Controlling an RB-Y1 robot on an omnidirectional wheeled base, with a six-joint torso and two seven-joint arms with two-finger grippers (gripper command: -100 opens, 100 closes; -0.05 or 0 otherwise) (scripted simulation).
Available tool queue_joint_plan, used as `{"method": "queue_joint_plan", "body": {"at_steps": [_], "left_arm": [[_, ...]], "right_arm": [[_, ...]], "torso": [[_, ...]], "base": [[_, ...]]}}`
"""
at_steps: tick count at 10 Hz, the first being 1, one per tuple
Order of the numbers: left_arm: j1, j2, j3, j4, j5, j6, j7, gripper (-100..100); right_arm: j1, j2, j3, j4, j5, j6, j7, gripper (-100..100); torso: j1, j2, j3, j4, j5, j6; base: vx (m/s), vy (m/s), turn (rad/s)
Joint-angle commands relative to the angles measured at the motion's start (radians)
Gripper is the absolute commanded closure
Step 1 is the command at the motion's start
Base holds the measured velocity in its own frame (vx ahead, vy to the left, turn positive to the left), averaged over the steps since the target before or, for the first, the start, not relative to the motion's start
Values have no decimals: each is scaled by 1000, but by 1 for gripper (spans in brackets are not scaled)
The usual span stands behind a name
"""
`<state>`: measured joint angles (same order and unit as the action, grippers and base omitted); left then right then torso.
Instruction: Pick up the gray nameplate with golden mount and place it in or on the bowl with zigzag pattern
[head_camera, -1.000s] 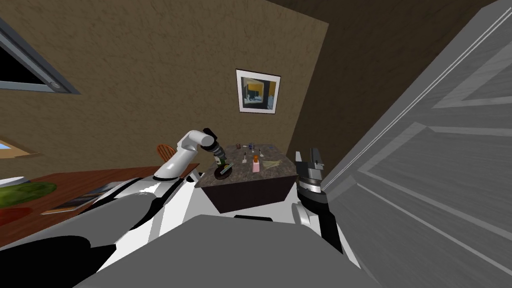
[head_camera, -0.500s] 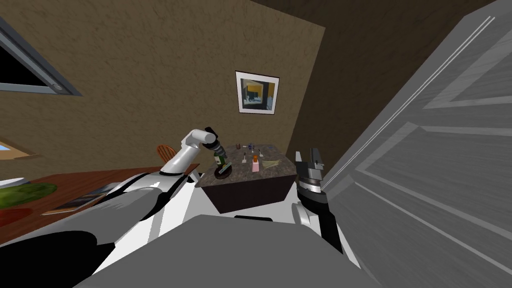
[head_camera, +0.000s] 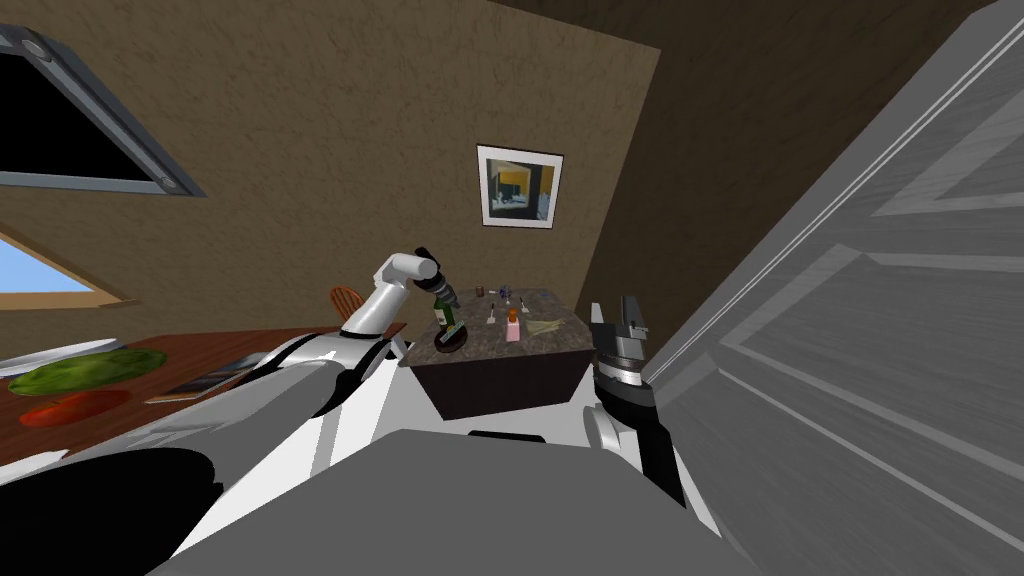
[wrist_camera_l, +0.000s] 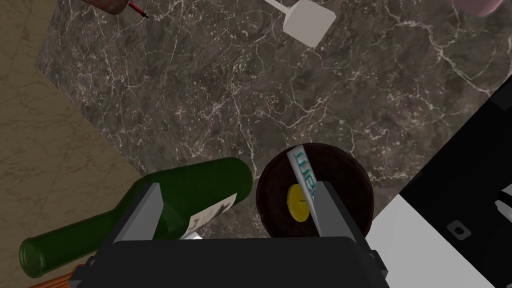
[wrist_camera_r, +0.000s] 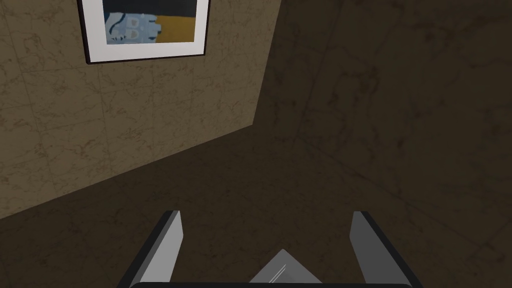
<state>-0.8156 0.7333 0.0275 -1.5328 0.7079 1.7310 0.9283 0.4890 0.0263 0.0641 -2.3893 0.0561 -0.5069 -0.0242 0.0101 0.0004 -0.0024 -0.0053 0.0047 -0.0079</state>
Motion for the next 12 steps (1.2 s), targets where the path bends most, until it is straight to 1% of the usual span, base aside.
{"method": "queue_joint_plan", "body": {"at_steps": [1,2,3,4,6,7,10,11,12], "left_arm": [[-7,0,0,50,0,1,-2,-100],[-7,0,0,78,0,1,-2,-100],[-7,0,0,96,0,1,-2,-100],[-57,-50,-2,131,-50,-49,-51,-100],[-114,-57,-2,190,-58,-55,-95,-100],[-134,-57,-2,222,-58,-55,-95,-100],[-134,-57,-2,293,-58,-55,-95,-100],[-134,-57,-2,299,-58,-55,-95,-100],[-183,-106,-3,338,-107,-103,-143,-100]], "right_arm": [[0,0,0,0,0,0,0,0],[0,0,0,0,0,0,0,0],[0,0,0,0,0,0,0,0],[0,0,0,0,0,0,0,0],[0,0,0,0,0,0,0,0],[0,0,0,0,0,0,0,0],[0,0,0,0,0,0,0,0],[0,0,0,0,0,0,0,0],[0,0,0,0,0,0,0,0]], "torso": [[0,0,0,0,0,0],[1,-1,0,0,0,0],[0,-1,-1,0,0,0],[0,-1,-1,0,0,0],[-3,4,2,1,-1,0],[-2,3,2,1,-1,0],[0,-1,-1,0,0,0],[0,-1,-1,0,0,0],[0,-1,0,0,0,0]], "base": [[7,7,4],[0,0,0],[0,0,0],[-59,-25,266],[-63,-29,47],[-6,1,-21],[6,3,3],[0,0,0],[-60,-28,223]]}}
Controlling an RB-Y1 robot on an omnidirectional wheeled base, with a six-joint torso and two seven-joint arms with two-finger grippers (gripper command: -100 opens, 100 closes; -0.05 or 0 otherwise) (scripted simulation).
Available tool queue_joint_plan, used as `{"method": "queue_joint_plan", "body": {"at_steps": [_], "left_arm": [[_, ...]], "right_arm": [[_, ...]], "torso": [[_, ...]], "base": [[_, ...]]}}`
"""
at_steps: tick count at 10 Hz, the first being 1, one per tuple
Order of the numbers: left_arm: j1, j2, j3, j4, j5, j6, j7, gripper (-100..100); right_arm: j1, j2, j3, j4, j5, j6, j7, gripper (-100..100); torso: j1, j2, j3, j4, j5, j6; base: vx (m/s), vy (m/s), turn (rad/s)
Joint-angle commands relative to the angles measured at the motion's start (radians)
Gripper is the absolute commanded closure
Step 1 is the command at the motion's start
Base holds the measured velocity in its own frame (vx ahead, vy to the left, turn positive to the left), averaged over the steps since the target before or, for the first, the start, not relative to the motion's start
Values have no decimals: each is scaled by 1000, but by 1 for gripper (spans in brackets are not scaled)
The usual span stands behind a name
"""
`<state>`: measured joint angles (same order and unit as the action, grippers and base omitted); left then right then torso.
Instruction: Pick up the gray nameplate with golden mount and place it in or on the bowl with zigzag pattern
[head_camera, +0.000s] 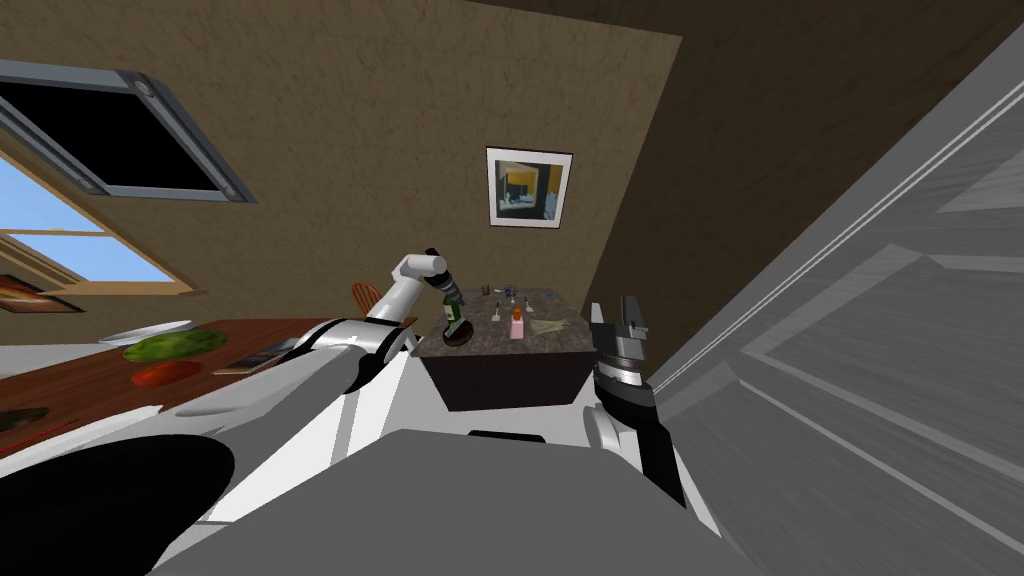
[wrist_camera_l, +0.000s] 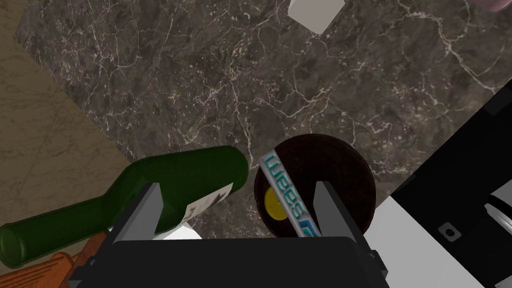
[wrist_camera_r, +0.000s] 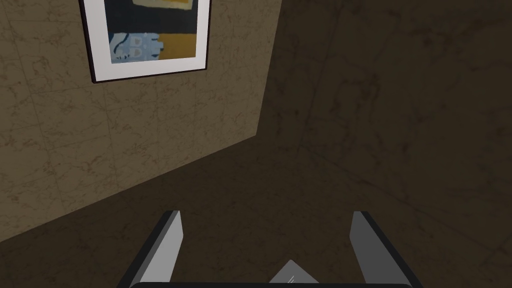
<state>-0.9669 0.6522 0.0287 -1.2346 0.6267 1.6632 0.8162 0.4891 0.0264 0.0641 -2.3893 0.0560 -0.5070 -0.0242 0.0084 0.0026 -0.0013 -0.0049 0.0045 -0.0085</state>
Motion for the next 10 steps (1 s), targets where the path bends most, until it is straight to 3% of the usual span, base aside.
{"method": "queue_joint_plan", "body": {"at_steps": [1,3,8,9,10], "left_arm": [[-50,-32,-5,50,-34,-44,-50,-100],[-104,-32,-5,87,-34,-44,-76,-100],[-110,-32,-5,205,-34,-44,-76,-100],[-161,-84,-6,242,-85,-94,-125,-100],[-183,-89,-6,272,-92,-100,-145,-100]], "right_arm": [[0,0,0,0,0,0,0,0],[0,0,0,0,0,0,0,0],[0,0,0,0,0,0,0,0],[0,0,0,0,0,0,0,0],[0,0,0,0,0,0,0,0]], "torso": [[0,0,0,0,0,0],[0,1,1,1,0,1],[2,-3,-2,-1,0,1],[2,-3,-2,-1,0,0],[0,0,0,0,0,0]], "base": [[-89,-30,159],[-24,-6,-16],[5,1,0],[-70,-19,259],[-77,-27,135]]}}
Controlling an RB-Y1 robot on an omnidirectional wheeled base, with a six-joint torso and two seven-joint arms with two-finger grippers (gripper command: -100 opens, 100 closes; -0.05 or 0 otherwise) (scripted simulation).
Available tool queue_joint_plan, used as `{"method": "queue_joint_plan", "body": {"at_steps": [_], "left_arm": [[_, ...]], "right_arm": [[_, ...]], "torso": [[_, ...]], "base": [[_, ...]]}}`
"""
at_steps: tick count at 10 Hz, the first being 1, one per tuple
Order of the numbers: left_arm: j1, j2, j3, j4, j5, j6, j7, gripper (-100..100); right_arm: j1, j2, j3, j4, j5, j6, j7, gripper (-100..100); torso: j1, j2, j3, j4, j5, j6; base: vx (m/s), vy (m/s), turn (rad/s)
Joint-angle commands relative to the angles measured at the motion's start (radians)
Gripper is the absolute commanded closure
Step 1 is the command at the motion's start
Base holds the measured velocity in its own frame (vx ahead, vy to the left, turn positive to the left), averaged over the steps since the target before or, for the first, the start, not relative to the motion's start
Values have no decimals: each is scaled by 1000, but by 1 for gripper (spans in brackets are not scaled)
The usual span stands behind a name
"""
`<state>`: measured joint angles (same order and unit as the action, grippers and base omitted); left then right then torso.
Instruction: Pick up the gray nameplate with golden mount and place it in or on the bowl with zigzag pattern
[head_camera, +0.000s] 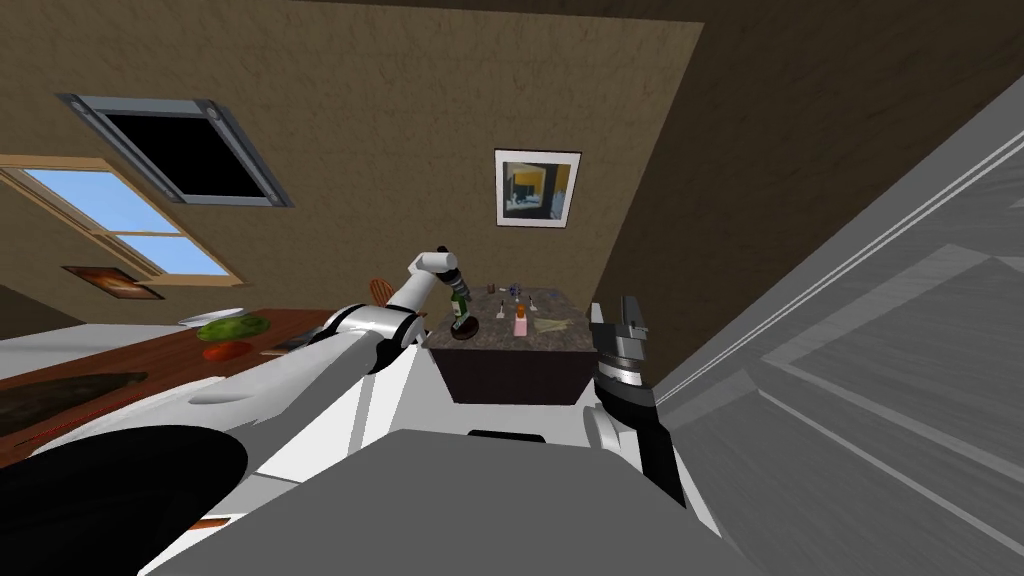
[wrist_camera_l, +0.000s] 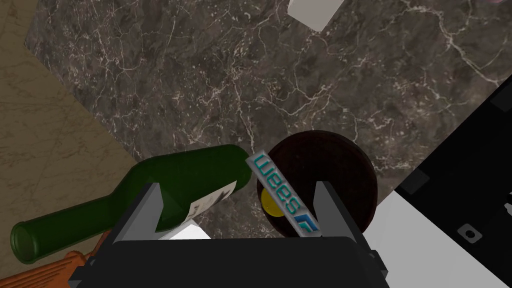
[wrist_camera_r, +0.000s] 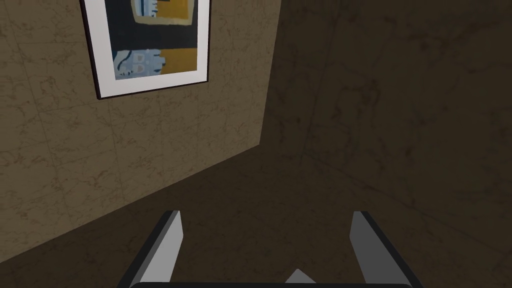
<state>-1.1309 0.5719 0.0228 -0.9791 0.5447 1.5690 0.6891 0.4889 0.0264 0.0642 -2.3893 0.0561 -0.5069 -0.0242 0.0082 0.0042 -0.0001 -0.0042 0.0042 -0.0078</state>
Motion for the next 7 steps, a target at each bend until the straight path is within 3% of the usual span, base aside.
{"method": "queue_joint_plan", "body": {"at_steps": [1,2,4,6,7], "left_arm": [[-50,-9,0,50,-10,-6,-42,-100],[-73,-9,0,81,-10,-6,-42,-100],[-73,-9,0,138,-10,-6,-42,-100],[-73,-9,0,153,-10,-6,-42,-100],[-118,-61,-2,188,-61,-51,-86,-100]], "right_arm": [[0,0,0,0,0,0,0,0],[0,0,0,0,0,0,0,0],[0,0,0,0,0,0,0,0],[0,0,0,0,0,0,0,0],[0,0,0,0,0,0,0,0]], "torso": [[0,0,0,0,0,0],[0,-1,-1,0,0,0],[1,-4,-2,-1,1,0],[2,-5,-3,-1,1,0],[2,-5,-3,-1,1,0]], "base": [[-35,-12,-24],[-8,-3,-24],[6,2,1],[0,0,0],[-69,-7,309]]}}
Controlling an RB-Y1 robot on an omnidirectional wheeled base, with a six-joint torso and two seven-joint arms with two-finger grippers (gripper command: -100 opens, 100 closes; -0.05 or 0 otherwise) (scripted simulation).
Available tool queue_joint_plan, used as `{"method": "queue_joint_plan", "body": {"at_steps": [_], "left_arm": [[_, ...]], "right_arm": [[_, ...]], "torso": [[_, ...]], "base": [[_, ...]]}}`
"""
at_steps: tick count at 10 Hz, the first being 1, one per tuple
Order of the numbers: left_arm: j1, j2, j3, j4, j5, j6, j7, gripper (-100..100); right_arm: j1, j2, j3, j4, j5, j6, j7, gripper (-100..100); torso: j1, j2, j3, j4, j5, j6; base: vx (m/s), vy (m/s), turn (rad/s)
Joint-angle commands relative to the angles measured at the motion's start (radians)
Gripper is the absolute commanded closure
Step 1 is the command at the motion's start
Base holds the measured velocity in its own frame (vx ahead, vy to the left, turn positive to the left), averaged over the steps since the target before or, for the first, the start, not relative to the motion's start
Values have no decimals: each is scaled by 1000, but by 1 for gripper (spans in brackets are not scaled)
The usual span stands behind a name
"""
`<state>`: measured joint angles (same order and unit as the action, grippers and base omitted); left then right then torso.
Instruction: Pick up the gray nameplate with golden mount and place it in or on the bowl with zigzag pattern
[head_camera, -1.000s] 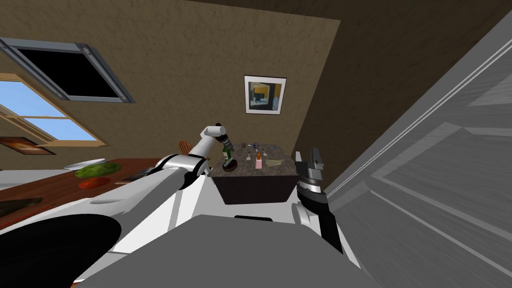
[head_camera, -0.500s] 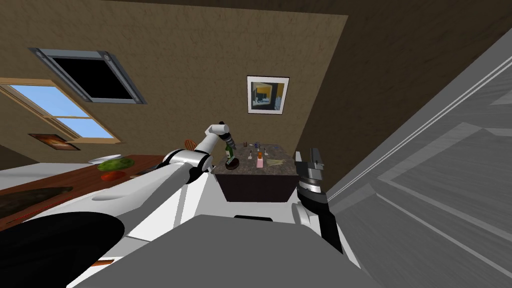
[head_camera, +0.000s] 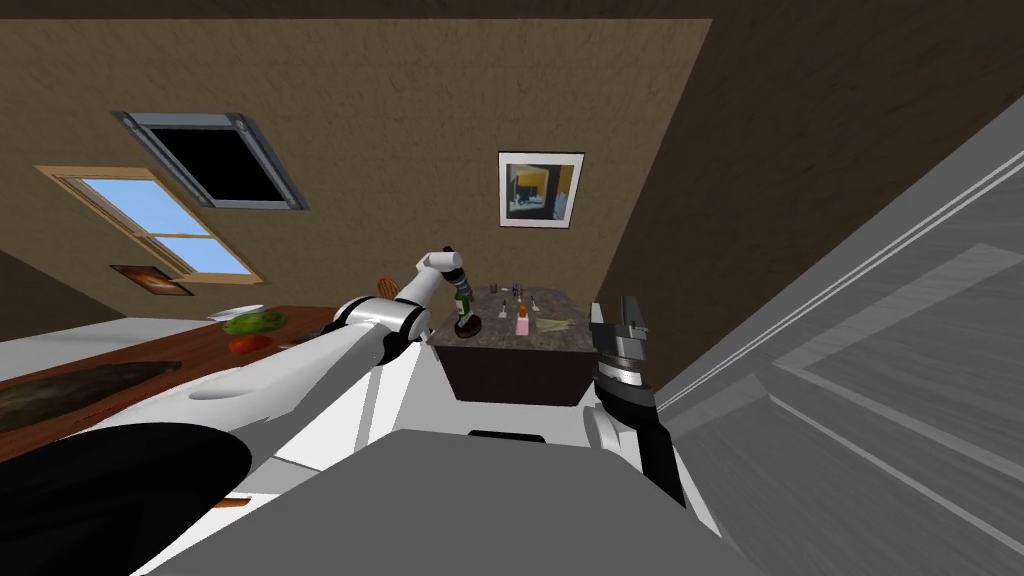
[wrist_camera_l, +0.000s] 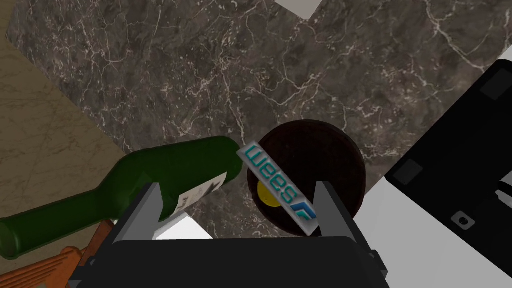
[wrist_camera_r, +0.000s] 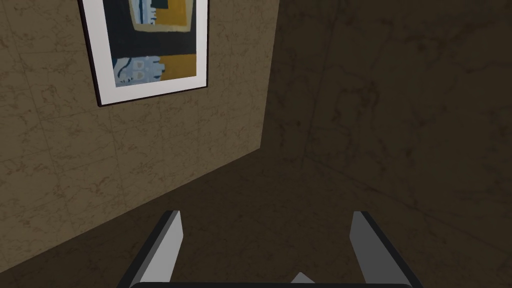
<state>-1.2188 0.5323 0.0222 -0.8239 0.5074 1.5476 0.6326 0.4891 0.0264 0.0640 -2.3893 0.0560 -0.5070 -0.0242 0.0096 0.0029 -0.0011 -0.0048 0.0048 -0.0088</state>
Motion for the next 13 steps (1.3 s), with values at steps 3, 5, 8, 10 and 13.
{"method": "queue_joint_plan", "body": {"at_steps": [3,5,8,10,13], "left_arm": [[-104,-26,-1,89,-31,-41,-79,-100],[-111,-26,-1,154,-31,-41,-79,-100],[-186,-83,-3,273,-89,-97,-162,-100],[-238,-83,-3,333,-89,-97,-172,-100],[-238,-83,-3,378,-89,-97,-172,-100]], "right_arm": [[0,0,0,0,0,0,0,0],[0,0,0,0,0,0,0,0],[0,0,0,0,0,0,0,0],[0,0,0,0,0,0,0,0],[0,0,0,0,0,0,0,0]], "torso": [[-2,1,1,1,-1,1],[0,-3,-1,-1,0,1],[0,0,0,0,0,0],[-2,0,1,0,-1,1],[0,-3,-2,-1,0,1]], "base": [[-44,-17,10],[10,4,4],[-51,-11,127],[-20,-9,-19],[6,1,2]]}}
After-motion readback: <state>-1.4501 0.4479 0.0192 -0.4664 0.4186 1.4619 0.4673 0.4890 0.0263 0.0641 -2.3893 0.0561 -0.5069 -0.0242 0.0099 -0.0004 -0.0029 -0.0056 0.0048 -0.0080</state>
